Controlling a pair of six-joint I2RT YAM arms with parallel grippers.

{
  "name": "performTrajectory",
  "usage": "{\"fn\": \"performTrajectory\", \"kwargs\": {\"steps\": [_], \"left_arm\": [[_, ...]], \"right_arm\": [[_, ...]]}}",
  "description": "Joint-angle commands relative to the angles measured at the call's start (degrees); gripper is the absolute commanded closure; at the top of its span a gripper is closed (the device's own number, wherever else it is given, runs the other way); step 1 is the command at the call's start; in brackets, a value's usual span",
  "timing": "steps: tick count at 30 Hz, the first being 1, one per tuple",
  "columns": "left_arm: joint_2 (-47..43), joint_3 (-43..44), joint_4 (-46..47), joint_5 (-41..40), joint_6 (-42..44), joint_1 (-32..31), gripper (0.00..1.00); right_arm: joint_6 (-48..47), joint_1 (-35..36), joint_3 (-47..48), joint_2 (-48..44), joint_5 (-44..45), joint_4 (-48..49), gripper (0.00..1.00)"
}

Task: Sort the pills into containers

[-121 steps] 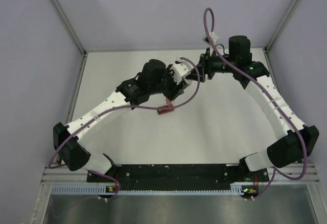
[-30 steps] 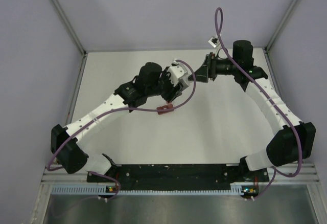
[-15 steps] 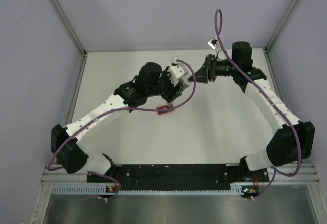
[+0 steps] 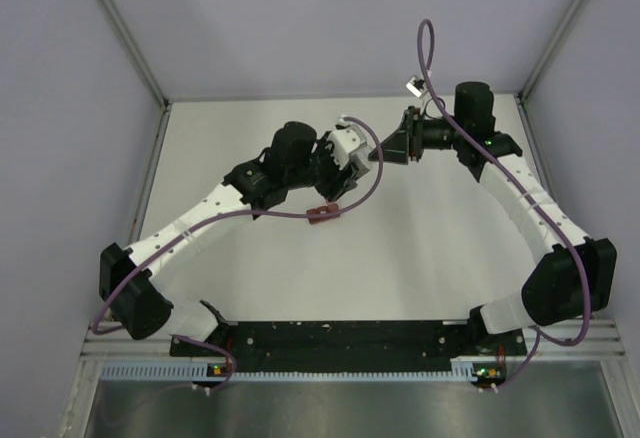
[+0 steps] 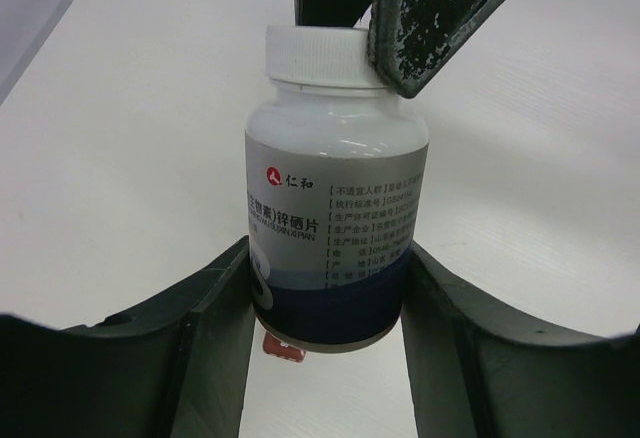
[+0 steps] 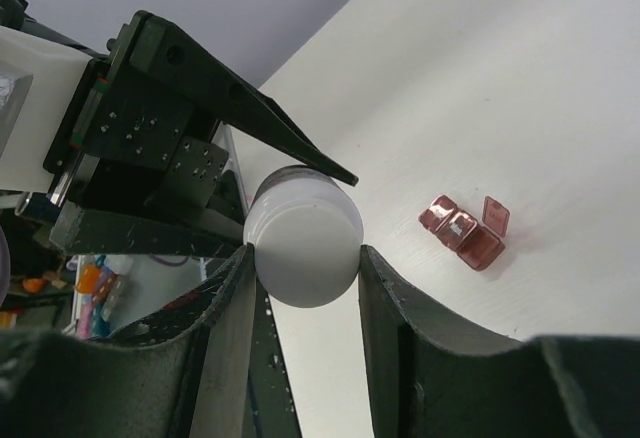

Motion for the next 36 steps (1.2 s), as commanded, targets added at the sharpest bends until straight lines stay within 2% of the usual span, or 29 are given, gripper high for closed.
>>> {"fn": "performTrajectory", "kwargs": {"steps": [1, 7, 11, 21, 29, 36], "left_arm": [[-1.41, 0.85, 2.8, 4.72, -0.41, -0.11, 1.0], [-2.46, 0.15, -0.45, 15.0, 1.79, 0.24, 1.0], [-2.99, 0.32, -2.56, 21.42, 2.76, 1.03, 1.0], [-3.78, 1.29, -7.04, 30.83, 5.83, 2.88, 1.0], [-4.48, 0.59, -9.15, 34.09, 8.73, 4.37, 1.0], [-4.57, 0.76, -9.59, 35.06, 9.26, 4.64, 1.0]], "right_arm": [[-5.49, 1.3, 2.73, -3.42, -3.52, -1.2, 0.93], [-16.73, 4.02, 7.38, -5.18, -4.49, -10.42, 0.94], [-28.68, 5.34, 11.34, -5.62, -3.88, -18.94, 0.94], [-52.33, 10.53, 20.04, -5.35, 6.93, -36.88, 0.94], [-61.92, 11.5, 24.0, -5.44, 13.0, -43.92, 0.9], [-62.63, 12.29, 23.65, -5.44, 13.62, -44.36, 0.73]]}}
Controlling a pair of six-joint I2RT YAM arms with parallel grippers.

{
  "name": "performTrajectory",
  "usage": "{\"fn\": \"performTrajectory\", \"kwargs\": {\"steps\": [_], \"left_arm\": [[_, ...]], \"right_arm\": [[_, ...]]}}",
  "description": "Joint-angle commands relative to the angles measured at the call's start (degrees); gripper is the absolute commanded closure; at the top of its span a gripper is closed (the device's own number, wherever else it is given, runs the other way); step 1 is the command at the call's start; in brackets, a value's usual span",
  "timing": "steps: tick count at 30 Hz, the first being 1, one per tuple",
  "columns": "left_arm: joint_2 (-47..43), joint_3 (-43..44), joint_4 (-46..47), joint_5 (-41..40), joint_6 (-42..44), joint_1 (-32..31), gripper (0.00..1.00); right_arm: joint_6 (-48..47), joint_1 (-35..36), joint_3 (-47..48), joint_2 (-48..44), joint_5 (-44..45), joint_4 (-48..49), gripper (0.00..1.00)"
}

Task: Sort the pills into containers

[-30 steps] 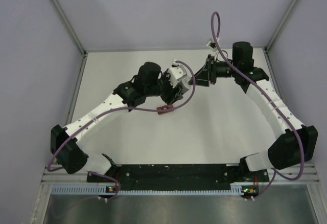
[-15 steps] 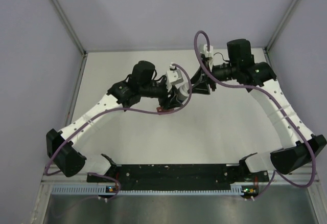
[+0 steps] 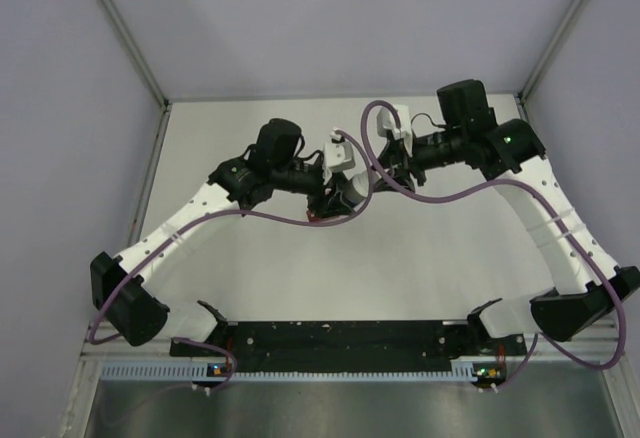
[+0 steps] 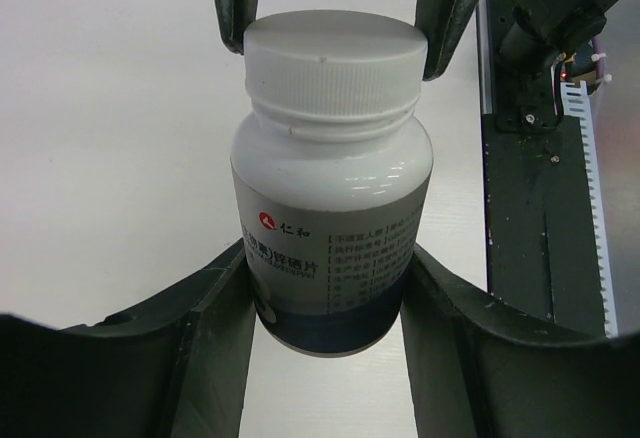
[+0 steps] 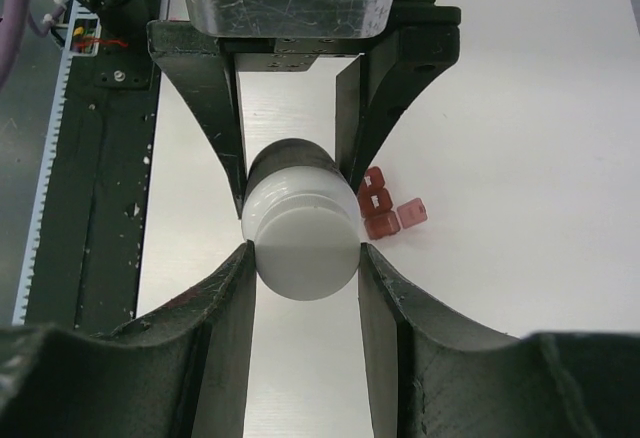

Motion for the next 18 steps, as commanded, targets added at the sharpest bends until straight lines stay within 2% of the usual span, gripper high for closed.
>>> {"fn": "performTrajectory", "kwargs": {"steps": [1, 4, 7, 8, 12, 18], "left_arm": [[-2.08, 0.85, -2.34, 4.15, 1.28, 0.27, 1.0], [-1.99, 0.76, -2.07, 3.8, 1.28, 0.27, 1.0], [-1.81, 0.67, -1.72, 3.1, 1.2, 0.27, 1.0], [-1.81, 0.41, -1.46, 2.84, 1.11, 0.27, 1.0], [-1.99, -0.11, -0.49, 1.52, 0.49, 0.18, 1.0], [-2.26, -0.82, 2.32, -3.66, -1.61, 0.35, 1.0]], "right_arm": [[-3.33, 0.09, 2.3, -1.44, 2.98, 0.88, 0.7], [-1.67, 0.18, 1.69, -1.27, 2.1, 1.49, 0.57], [0.09, 0.27, 0.54, -1.62, 0.96, 2.63, 0.35], [0.71, 0.27, 0.19, -1.88, 0.78, 3.25, 0.31], [3.78, 0.35, -2.09, -3.11, 0.95, 5.53, 0.21], [10.45, 0.27, -3.06, -4.69, 0.69, 8.34, 0.19]]}}
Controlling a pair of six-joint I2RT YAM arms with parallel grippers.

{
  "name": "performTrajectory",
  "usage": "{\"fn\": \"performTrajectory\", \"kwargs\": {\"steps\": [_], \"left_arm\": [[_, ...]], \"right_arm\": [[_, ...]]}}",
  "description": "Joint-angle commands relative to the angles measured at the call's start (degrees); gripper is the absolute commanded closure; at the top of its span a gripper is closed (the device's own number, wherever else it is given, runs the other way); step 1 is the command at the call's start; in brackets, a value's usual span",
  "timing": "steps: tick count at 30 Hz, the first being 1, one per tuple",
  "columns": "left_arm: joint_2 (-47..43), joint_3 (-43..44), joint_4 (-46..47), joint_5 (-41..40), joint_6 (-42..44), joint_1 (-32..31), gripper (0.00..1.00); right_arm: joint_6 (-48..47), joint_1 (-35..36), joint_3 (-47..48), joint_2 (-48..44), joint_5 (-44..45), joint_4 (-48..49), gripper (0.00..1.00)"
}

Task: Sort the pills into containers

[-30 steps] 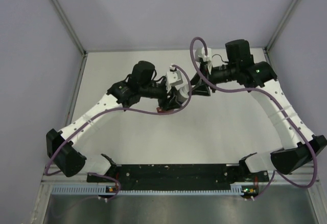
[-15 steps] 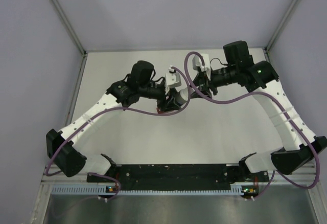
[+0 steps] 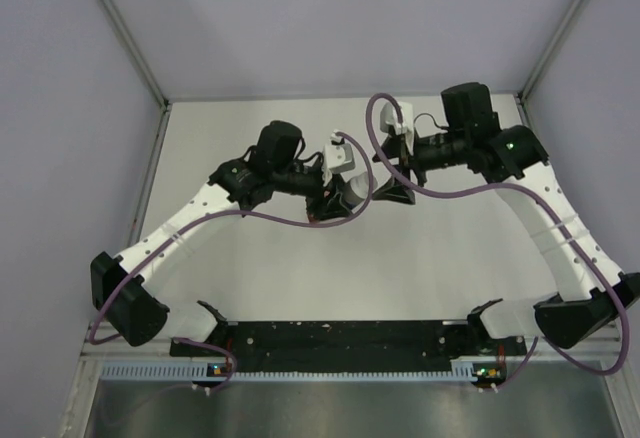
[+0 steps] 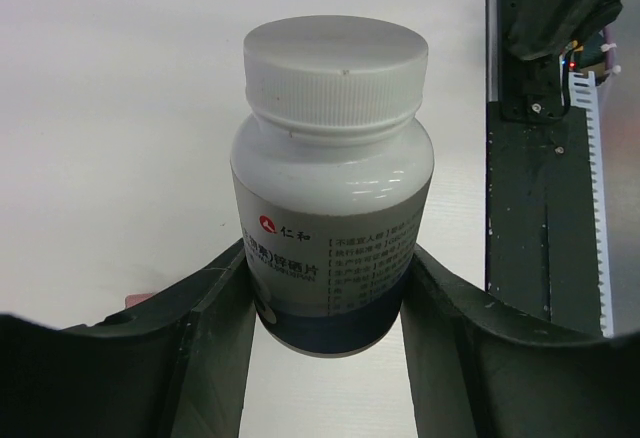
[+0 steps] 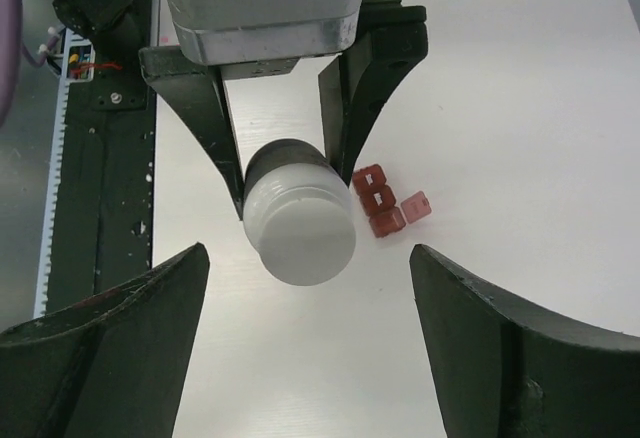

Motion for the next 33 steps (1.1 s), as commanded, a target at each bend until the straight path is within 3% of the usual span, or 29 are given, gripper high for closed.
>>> {"fn": "performTrajectory", "kwargs": {"steps": [1, 10, 19, 27, 33], "left_arm": [[-2.32, -0.45, 4.5, -4.54, -2.4, 0.14, 1.0], [-2.41, -0.53, 9.34, -16.06, -6.53, 0.14, 1.0], [-2.23, -0.63, 11.45, -21.69, -8.56, 0.14, 1.0], [-1.62, -0.98, 12.07, -22.75, -8.38, 0.14, 1.0], [-1.44, -0.98, 12.07, -21.87, -8.12, 0.05, 1.0]], "right_arm": [[7.75, 0.16, -0.18, -3.01, 0.01, 5.94, 0.19], [30.69, -0.19, -1.32, 0.05, 16.88, 19.13, 0.18], [48.19, -5.03, -6.15, 5.77, 4.24, 31.08, 0.26], [50.75, -5.91, -9.58, 5.69, -0.68, 34.87, 0.39], [50.05, -5.91, -10.55, 5.25, -4.64, 36.36, 0.59]]}}
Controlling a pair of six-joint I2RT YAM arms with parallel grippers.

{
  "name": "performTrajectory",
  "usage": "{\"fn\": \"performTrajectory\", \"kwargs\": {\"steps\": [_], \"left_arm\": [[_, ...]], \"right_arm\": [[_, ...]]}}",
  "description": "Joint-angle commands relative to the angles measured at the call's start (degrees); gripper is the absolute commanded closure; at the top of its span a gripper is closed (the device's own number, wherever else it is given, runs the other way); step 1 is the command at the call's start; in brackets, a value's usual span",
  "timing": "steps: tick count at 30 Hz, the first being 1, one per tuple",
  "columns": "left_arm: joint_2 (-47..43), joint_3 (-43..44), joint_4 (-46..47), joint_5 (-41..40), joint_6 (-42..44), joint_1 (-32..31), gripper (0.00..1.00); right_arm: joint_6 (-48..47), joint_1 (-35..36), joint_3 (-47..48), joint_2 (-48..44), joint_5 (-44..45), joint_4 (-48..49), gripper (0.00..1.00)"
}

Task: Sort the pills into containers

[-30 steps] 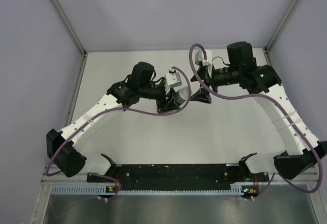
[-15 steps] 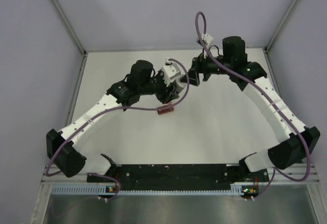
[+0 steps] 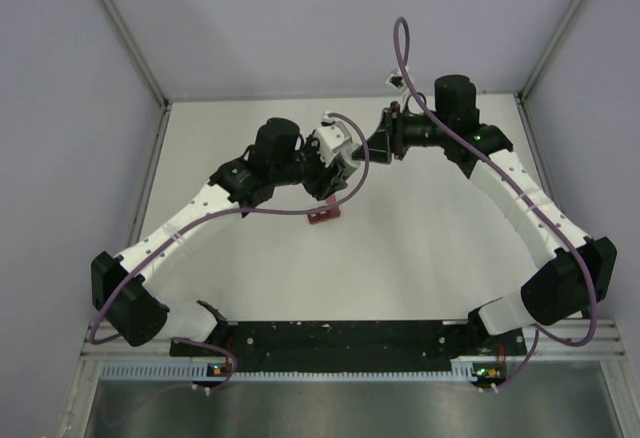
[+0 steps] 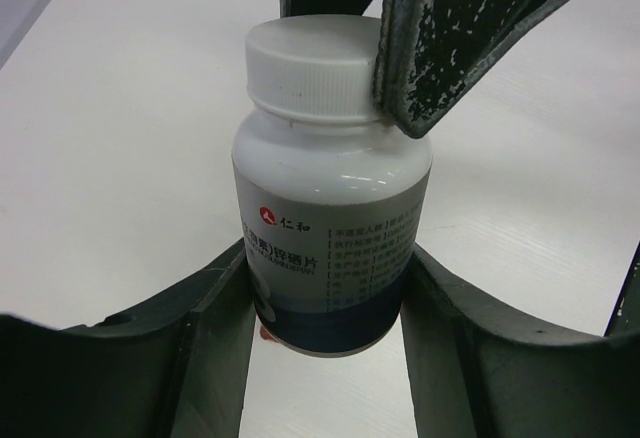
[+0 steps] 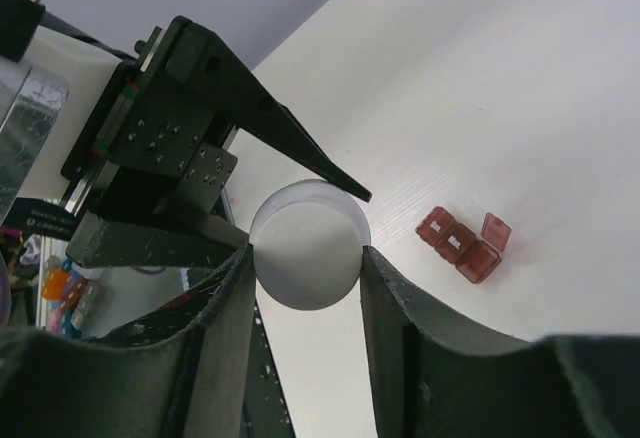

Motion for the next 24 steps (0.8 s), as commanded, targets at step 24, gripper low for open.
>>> {"fn": "performTrajectory", "kwargs": {"steps": [24], "left_arm": [[-2.7, -1.03, -6.35, 24.2, 13.7, 0.42, 1.0]], "right_arm": [[-53.48, -0.51, 6.6, -6.12, -7.07, -20.21, 0.89]]}}
